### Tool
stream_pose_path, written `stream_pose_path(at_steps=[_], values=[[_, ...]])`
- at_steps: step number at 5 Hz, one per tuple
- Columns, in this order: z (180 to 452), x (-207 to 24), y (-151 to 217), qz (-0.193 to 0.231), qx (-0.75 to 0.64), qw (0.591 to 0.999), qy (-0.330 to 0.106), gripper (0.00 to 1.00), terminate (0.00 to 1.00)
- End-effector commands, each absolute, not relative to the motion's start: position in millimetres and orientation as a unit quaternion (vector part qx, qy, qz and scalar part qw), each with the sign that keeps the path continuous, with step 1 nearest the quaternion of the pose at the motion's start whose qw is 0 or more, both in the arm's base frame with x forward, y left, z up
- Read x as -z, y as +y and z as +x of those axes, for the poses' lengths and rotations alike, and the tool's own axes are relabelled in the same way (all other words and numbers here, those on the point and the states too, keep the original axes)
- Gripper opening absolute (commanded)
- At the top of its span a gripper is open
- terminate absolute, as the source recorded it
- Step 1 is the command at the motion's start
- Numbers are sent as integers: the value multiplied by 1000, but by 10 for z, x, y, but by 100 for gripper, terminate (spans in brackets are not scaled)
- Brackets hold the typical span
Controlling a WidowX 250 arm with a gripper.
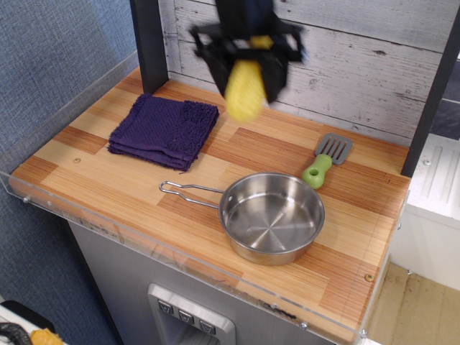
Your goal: Place the corn on top of the purple towel
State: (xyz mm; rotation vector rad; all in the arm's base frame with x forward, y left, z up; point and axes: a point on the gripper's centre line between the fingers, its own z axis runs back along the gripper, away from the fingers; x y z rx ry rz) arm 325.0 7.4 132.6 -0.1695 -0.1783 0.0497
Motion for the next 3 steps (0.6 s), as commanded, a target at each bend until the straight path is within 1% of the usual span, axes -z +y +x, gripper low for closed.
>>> stream_pose_path(at_steps=[1,2,3], values=[[3527,-1378,796,-27,-52,991,-119,0,0],[3567,-1345,1029,3,-43,988,-147,0,0],[3537,-1237,1157,27,-42,988,-143,0,0]])
